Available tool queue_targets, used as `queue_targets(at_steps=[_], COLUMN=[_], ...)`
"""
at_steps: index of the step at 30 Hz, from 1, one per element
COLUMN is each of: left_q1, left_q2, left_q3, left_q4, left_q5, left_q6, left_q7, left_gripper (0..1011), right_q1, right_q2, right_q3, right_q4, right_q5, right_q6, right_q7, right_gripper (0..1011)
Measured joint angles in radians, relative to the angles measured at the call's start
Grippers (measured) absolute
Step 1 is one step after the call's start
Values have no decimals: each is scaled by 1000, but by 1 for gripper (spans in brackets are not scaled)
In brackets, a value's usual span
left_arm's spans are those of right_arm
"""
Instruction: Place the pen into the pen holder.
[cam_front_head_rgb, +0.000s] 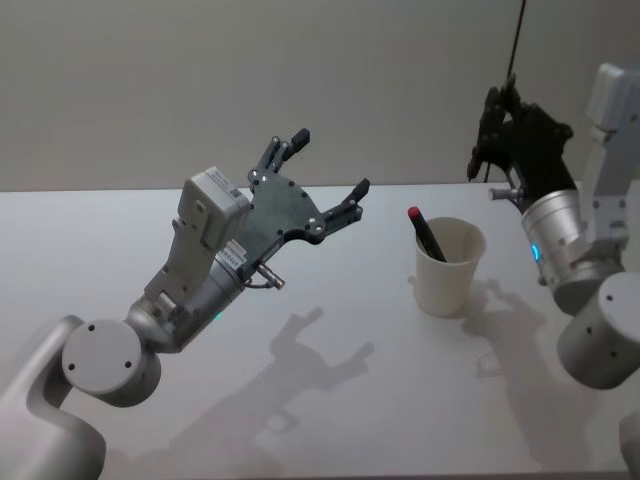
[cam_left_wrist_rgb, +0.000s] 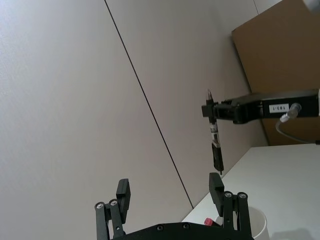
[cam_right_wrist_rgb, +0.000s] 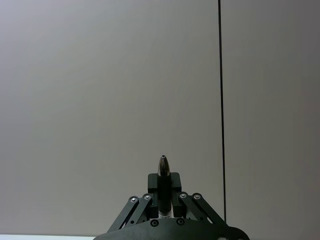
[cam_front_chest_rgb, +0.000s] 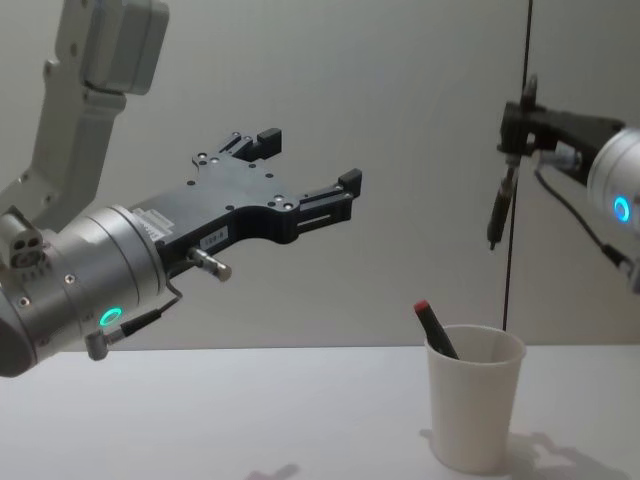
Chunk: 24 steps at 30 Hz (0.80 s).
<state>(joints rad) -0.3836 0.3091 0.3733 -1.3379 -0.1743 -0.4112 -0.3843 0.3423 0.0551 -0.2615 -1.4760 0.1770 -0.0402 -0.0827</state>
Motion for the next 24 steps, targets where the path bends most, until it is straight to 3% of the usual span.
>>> queue_targets(at_steps=[21,24], left_q1=[0,0], left_q2=[0,0], left_q3=[0,0], left_q4=[0,0], left_q5=[0,0], left_q6=[0,0], left_q7=[0,0], left_gripper=[1004,1004], right_q1=[26,30], right_q2=[-22,-26], right_q3=[-9,-10], right_q4=[135,150], right_q5=[-65,-68], right_q6=[2,1], right_q7=[2,7], right_gripper=[137,177])
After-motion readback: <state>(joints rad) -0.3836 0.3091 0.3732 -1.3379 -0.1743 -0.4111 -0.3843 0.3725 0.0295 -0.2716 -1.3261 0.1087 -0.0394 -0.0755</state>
